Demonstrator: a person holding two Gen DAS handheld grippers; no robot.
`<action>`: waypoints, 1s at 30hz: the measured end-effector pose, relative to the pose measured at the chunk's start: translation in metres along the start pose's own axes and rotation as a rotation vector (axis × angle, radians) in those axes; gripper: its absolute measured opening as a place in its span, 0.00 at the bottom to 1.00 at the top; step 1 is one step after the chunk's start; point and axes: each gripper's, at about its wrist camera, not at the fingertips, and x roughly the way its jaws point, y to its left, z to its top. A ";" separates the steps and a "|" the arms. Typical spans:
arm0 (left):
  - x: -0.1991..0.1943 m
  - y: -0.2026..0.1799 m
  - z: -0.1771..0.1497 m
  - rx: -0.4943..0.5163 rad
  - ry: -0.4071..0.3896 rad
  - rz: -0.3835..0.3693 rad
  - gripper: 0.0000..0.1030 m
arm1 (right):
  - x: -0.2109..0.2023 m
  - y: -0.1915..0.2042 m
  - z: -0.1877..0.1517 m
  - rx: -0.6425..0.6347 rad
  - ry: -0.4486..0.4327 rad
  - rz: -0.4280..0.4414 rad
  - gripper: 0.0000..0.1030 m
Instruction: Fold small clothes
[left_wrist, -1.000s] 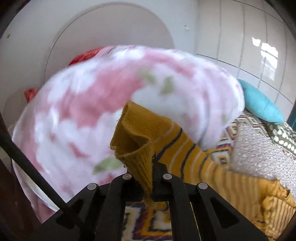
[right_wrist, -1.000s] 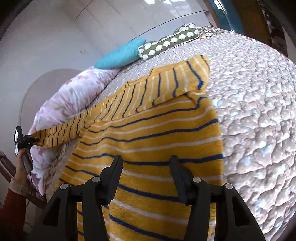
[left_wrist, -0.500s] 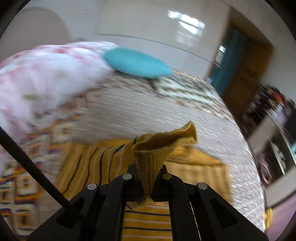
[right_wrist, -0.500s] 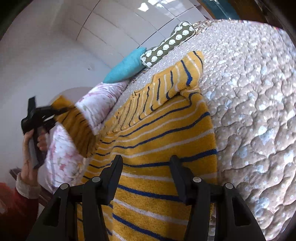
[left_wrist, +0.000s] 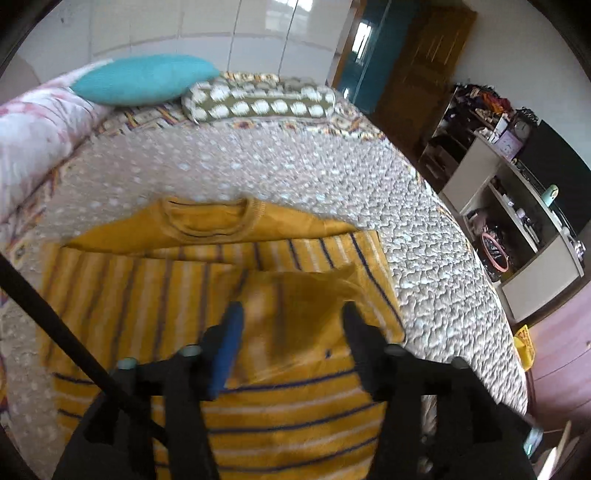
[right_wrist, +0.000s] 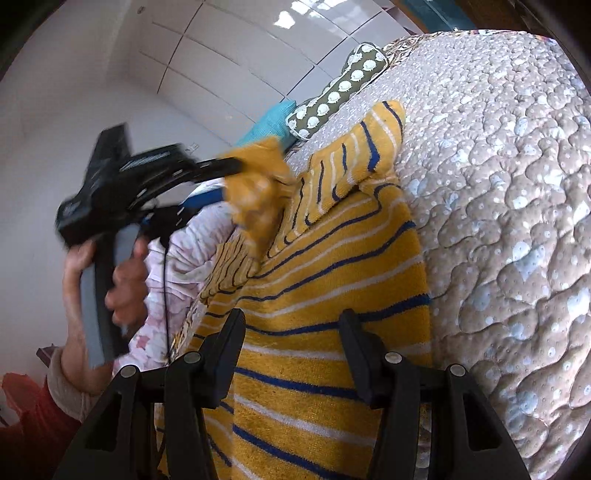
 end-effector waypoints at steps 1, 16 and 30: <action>-0.014 0.006 -0.006 0.002 -0.016 0.007 0.64 | -0.001 0.000 -0.001 0.002 -0.001 0.001 0.55; -0.152 0.153 -0.181 -0.229 -0.180 0.409 0.77 | 0.005 0.020 0.016 0.032 0.039 -0.097 0.54; -0.114 0.169 -0.262 -0.241 -0.152 0.390 0.77 | 0.126 0.031 0.088 -0.141 0.205 -0.395 0.25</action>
